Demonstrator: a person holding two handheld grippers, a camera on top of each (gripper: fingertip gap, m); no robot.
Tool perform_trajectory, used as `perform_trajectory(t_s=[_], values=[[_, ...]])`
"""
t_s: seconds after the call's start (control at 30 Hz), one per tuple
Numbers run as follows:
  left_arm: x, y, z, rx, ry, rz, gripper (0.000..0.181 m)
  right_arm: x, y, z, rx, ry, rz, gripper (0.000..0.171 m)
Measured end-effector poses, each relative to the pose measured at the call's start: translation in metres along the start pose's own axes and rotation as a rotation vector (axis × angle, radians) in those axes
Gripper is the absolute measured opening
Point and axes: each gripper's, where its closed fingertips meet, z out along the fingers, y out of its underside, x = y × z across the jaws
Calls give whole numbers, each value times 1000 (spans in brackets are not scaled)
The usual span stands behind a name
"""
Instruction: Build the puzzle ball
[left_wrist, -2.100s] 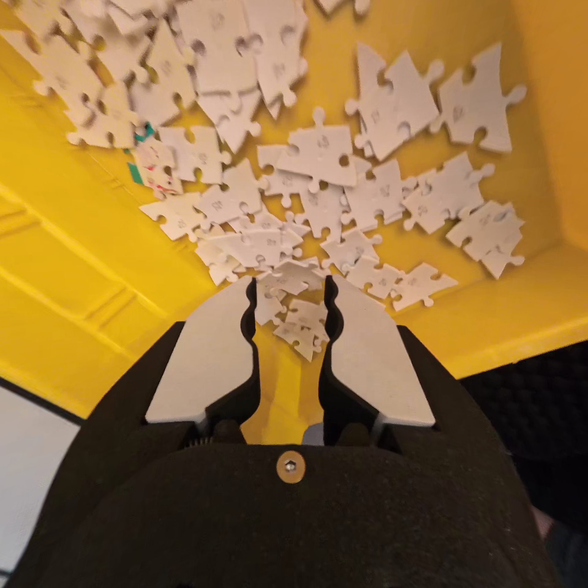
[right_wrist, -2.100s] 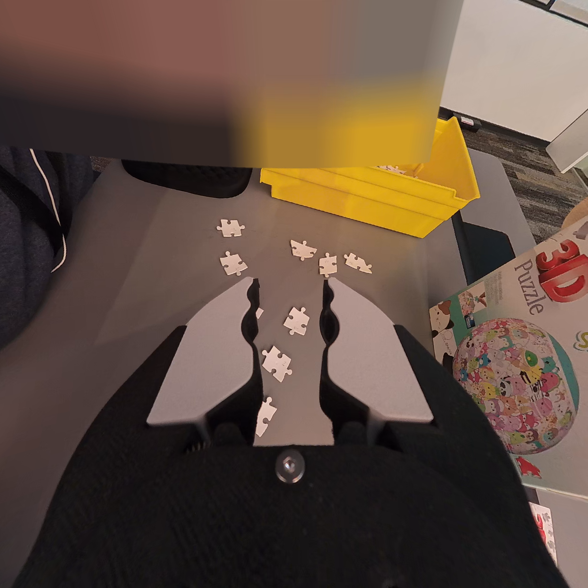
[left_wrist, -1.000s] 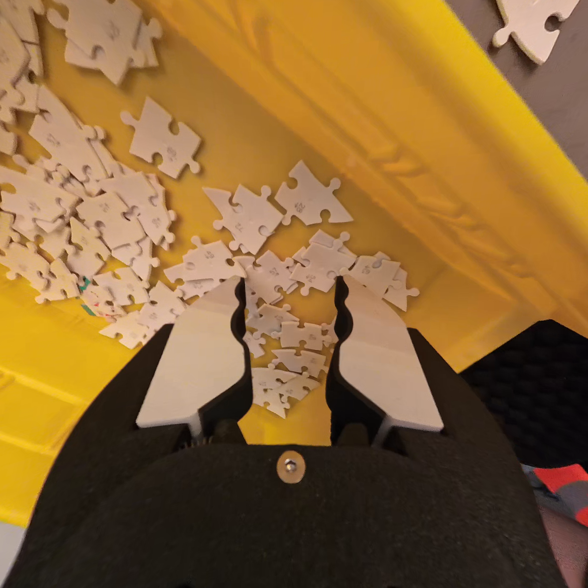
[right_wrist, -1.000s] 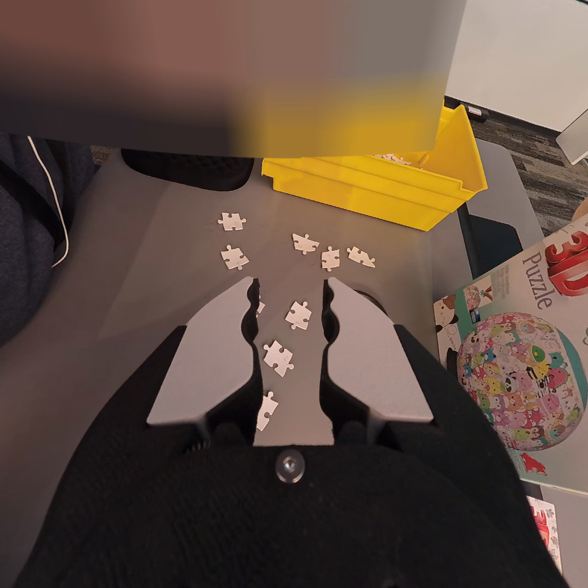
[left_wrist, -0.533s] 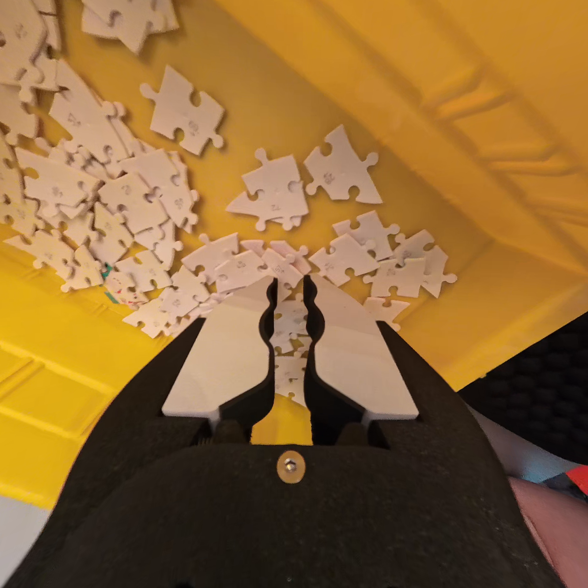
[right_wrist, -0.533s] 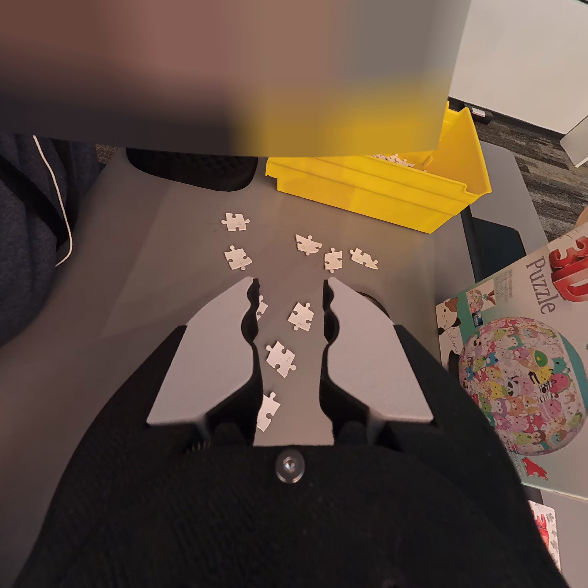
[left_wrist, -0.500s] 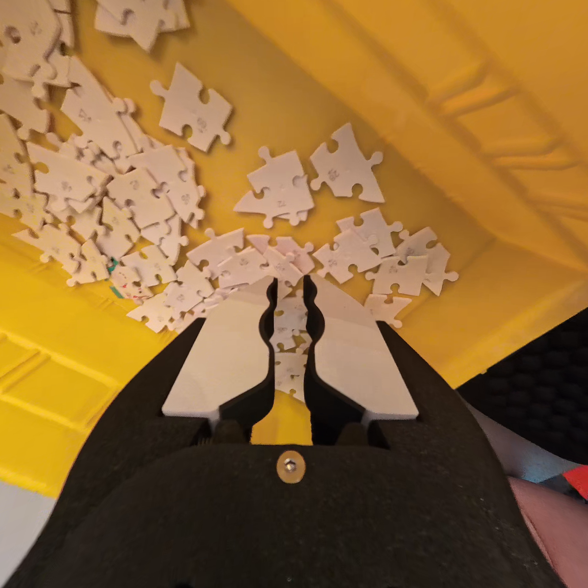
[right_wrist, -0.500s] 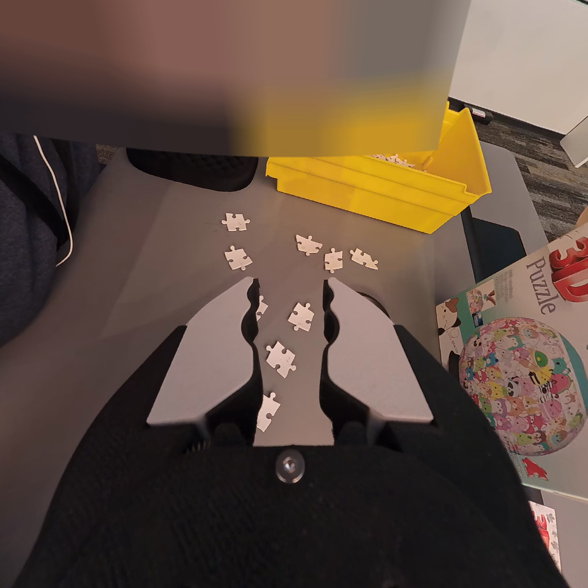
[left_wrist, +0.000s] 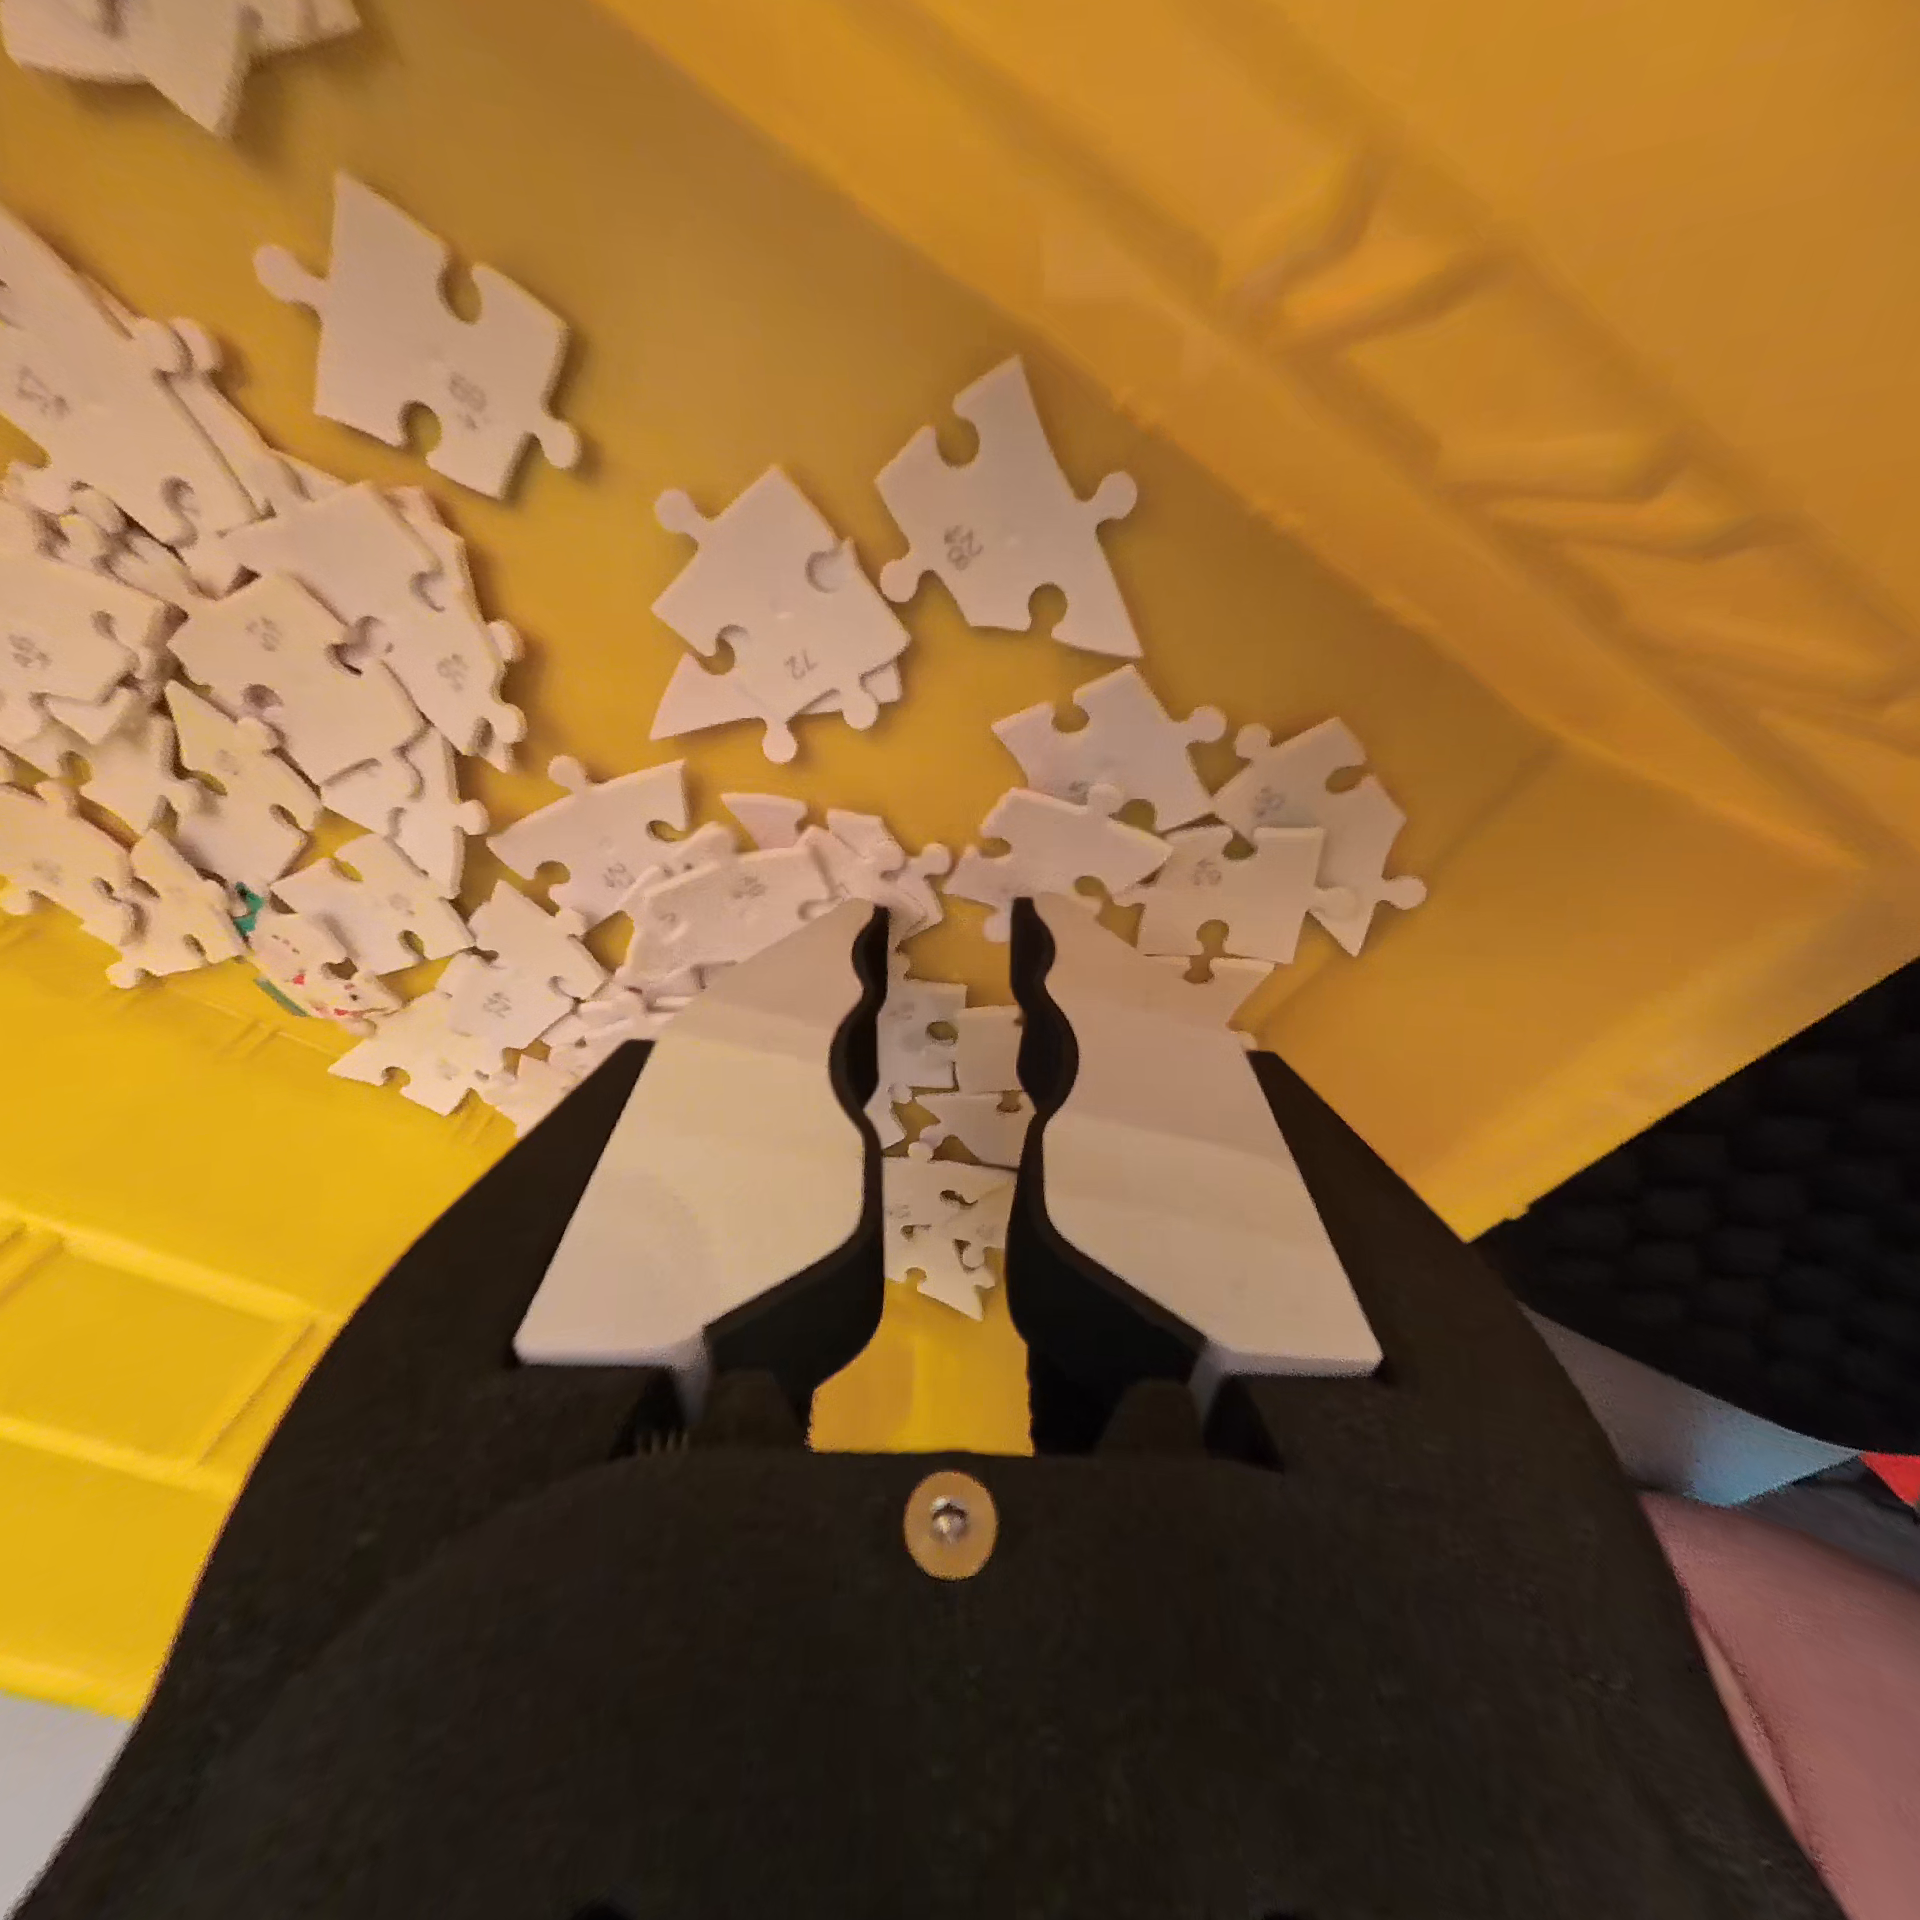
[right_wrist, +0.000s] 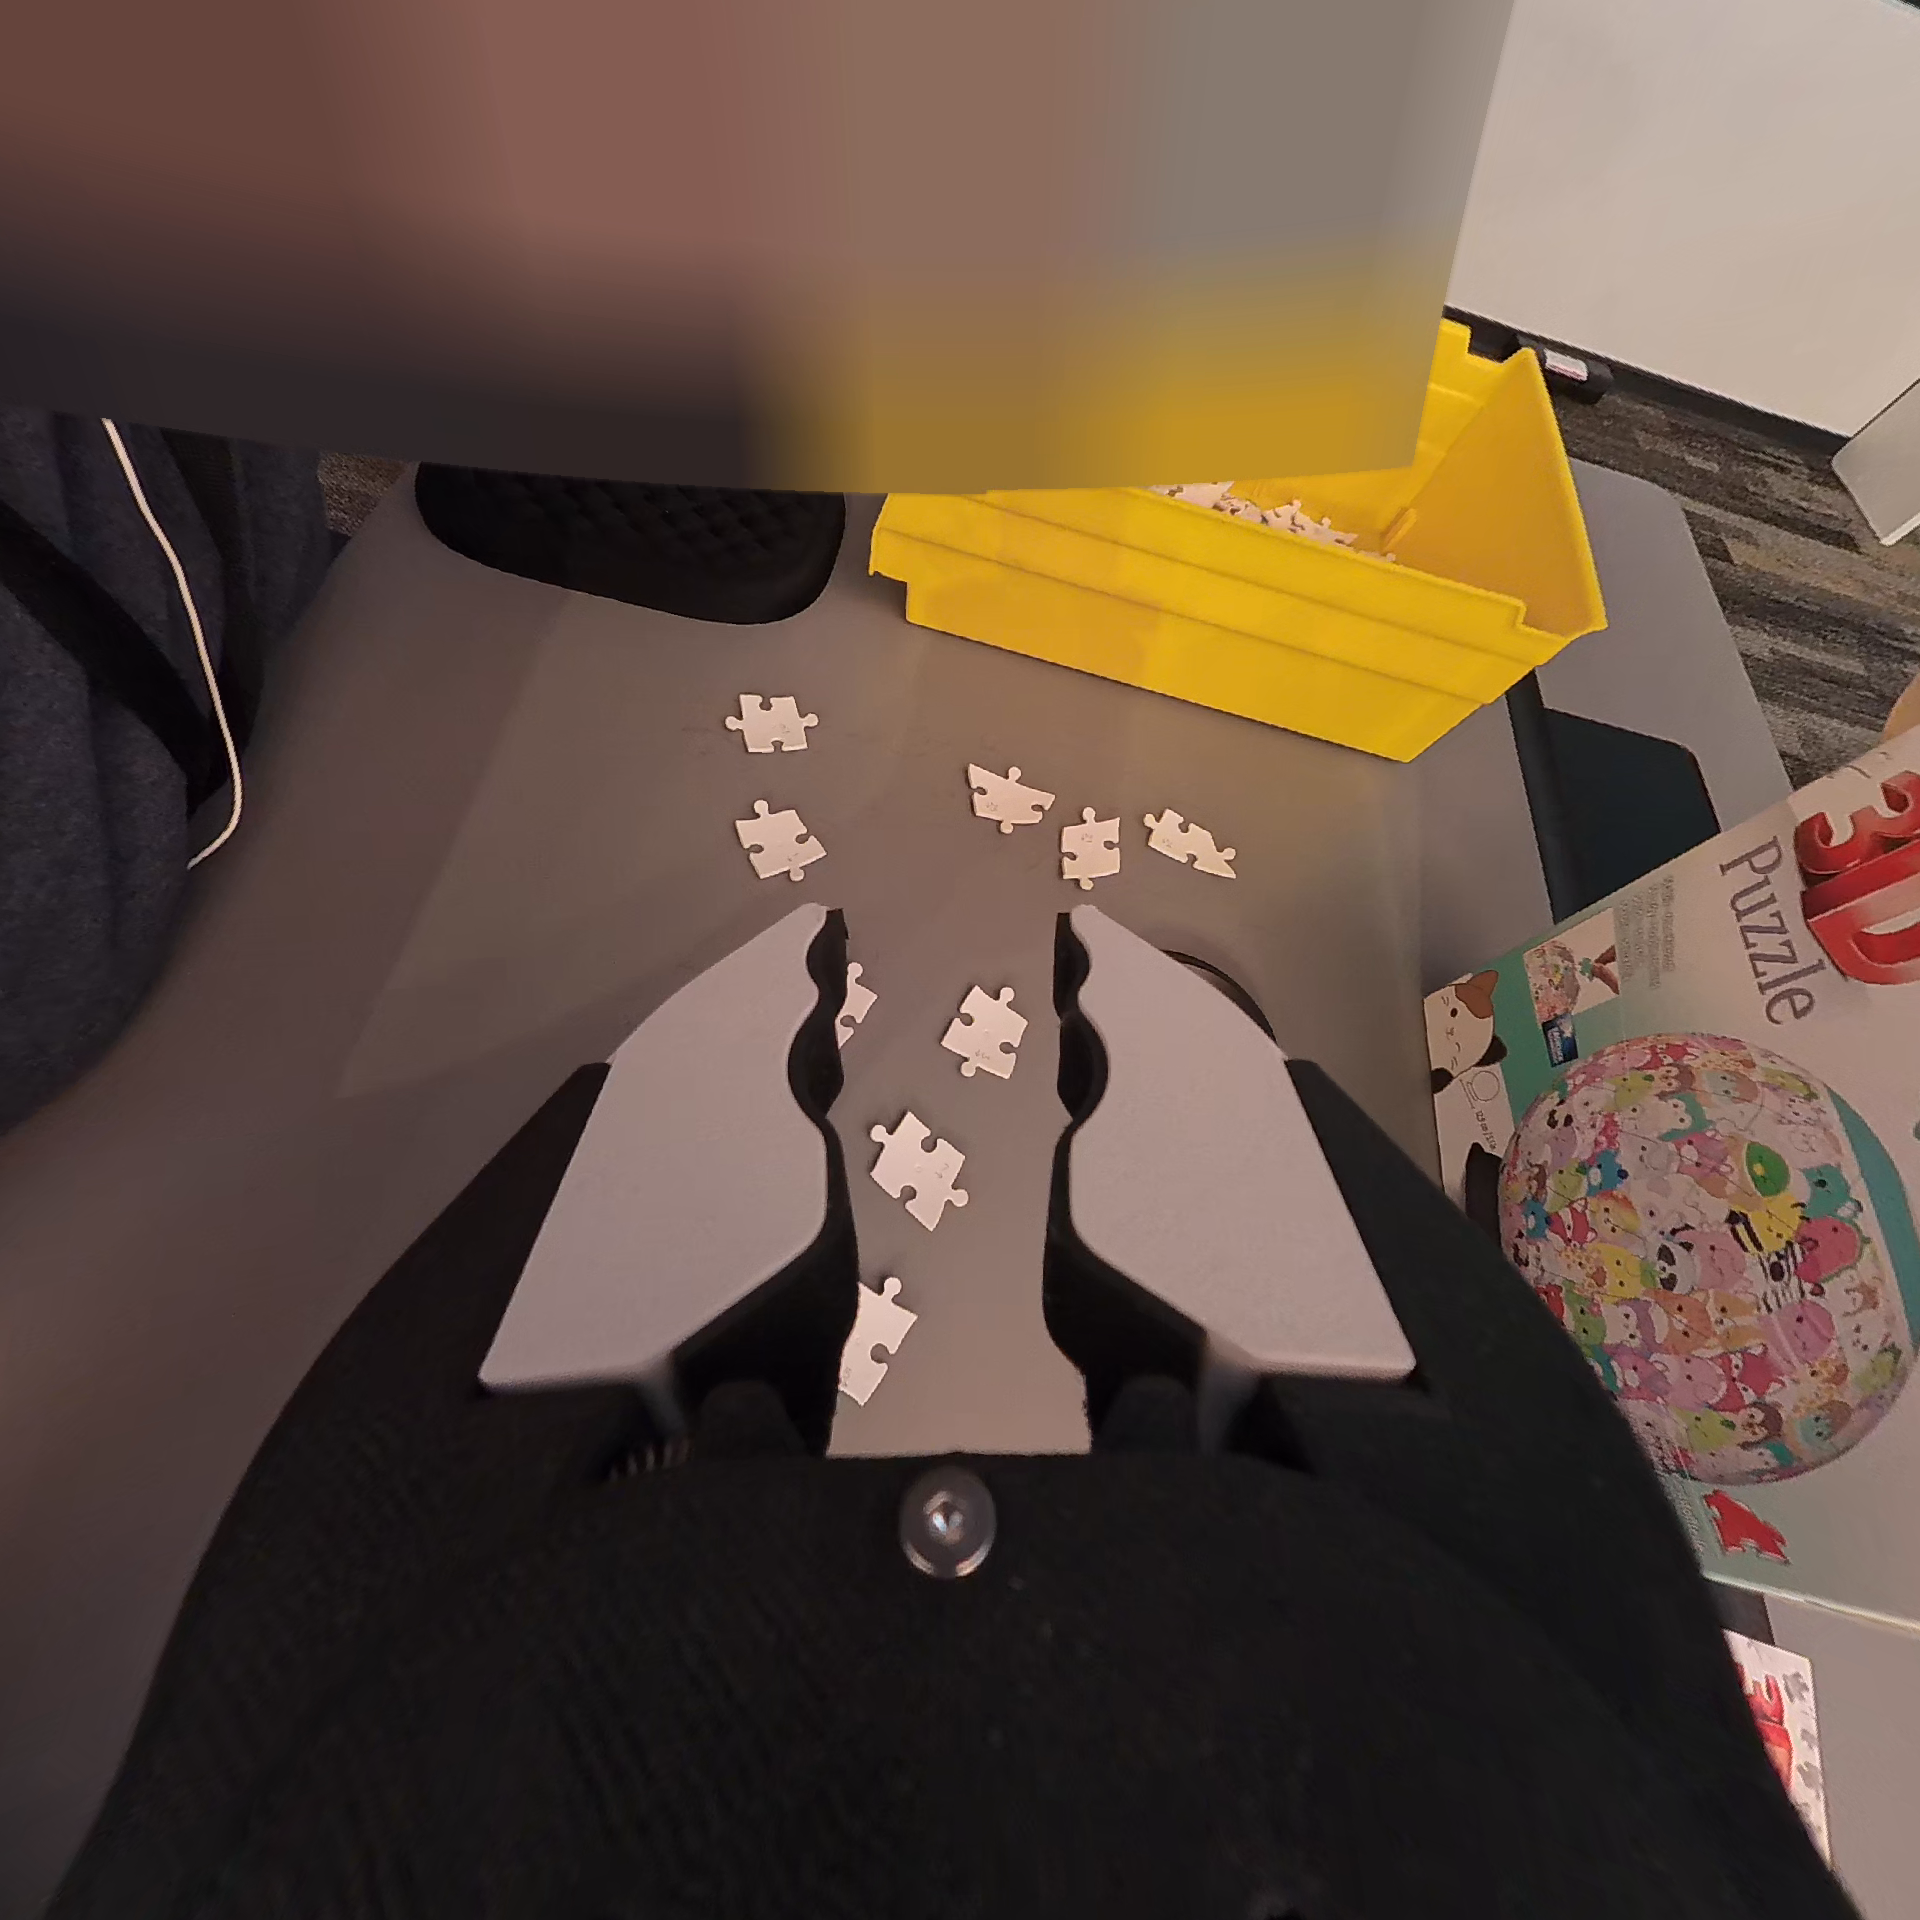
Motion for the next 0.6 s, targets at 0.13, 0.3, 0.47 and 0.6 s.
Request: perform_trajectory(t_s=[0.13,0.3,0.47,0.6], values=[[-1,4,0,-8,5,-5,18,0,0,0,-2,0,-2,39],[-1,17,-1,-60,20,-20,17,0,1,0,-4,-1,-2,39],[-2,23,-1,-84,19,-24,17,0,0,0,-4,0,-3,39],[-7,14,-9,-13,4,-46,18,0,1,0,-3,0,-3,39]])
